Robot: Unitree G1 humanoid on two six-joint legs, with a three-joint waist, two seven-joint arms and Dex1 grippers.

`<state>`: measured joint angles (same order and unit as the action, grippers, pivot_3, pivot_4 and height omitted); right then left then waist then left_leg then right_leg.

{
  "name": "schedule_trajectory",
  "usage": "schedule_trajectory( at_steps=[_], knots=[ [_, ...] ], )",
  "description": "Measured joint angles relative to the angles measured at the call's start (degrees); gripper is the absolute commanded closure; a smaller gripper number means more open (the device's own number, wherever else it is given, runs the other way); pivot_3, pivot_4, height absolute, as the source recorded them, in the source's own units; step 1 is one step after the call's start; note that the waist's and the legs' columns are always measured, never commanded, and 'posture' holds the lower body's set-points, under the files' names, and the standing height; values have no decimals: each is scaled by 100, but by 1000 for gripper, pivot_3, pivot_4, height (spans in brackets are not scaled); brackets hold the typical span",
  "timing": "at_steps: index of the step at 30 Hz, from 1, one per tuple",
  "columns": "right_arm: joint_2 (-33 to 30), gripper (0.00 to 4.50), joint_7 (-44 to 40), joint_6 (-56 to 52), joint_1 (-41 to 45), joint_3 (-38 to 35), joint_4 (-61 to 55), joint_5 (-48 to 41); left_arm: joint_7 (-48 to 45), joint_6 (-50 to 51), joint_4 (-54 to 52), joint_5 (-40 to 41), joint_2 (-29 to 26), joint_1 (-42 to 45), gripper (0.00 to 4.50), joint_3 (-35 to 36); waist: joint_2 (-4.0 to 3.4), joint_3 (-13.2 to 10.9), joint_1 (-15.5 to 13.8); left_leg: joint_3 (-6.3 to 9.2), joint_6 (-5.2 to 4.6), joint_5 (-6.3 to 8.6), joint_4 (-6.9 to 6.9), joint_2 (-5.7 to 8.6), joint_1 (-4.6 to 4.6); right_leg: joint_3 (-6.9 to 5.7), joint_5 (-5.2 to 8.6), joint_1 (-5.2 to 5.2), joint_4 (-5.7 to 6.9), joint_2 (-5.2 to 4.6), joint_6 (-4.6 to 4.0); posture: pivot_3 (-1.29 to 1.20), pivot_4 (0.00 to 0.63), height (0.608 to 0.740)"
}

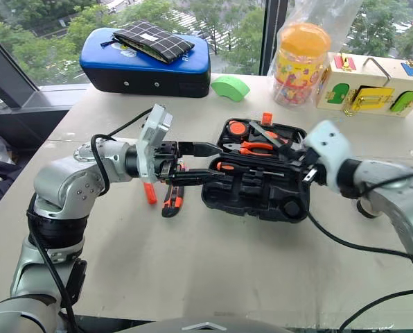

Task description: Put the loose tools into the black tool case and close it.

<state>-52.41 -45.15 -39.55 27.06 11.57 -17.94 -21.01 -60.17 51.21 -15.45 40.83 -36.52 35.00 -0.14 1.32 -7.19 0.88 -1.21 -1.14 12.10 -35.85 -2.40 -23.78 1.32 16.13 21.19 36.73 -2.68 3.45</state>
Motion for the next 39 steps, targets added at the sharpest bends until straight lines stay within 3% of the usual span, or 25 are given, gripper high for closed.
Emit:
schedule_trajectory(
  at_steps=[5,7,10,11,14,18,39],
  knots=[
    [320,3790,-1231,1474,793,1065,1864,995,141,262,-254,192,-355,-328,684,211,2,-14,-10,7,-1,2,9,6,-7,22,4,1,-2,-3,9,0,150,740],
    [482,3790,-1522,1823,1008,1228,2243,1196,-153,-24,-925,239,-559,-1559,684,762,-5,-10,78,-7,-1,5,45,2,19,57,2,5,-7,-12,8,0,150,740],
    [470,3790,-1987,2171,1093,1266,2800,1362,-1185,-916,-1504,-53,-915,-4848,684,1793,21,-5,173,22,36,9,65,-13,11,42,3,40,-1,-20,6,0,150,740],
    [389,3790,-2150,2180,1157,1227,2949,1436,-1390,-1161,-1560,-106,-936,-5108,684,2012,19,-13,76,28,26,17,48,-8,9,13,13,39,1,-27,-10,0,150,740],
    [478,3790,-2309,2137,1223,1224,2963,1524,-1537,-1653,-1843,-106,-1072,-5207,684,2448,9,-15,-162,29,61,-7,50,-21,17,3,27,27,-2,-57,-79,0,150,740],
    [489,3790,-2423,1998,1087,1095,2893,1525,-1571,-1923,-1879,-115,-1087,-5413,684,2469,3,-18,-160,-12,55,-11,44,-10,34,17,22,17,0,-105,-85,0,150,740],
    [285,3790,-2773,1644,685,802,2253,1682,-1328,-2078,-1731,-78,-1287,-4979,684,2166,12,-12,-165,-13,45,-4,53,-25,11,-17,17,35,1,-25,-70,0,150,740]
  ],
)
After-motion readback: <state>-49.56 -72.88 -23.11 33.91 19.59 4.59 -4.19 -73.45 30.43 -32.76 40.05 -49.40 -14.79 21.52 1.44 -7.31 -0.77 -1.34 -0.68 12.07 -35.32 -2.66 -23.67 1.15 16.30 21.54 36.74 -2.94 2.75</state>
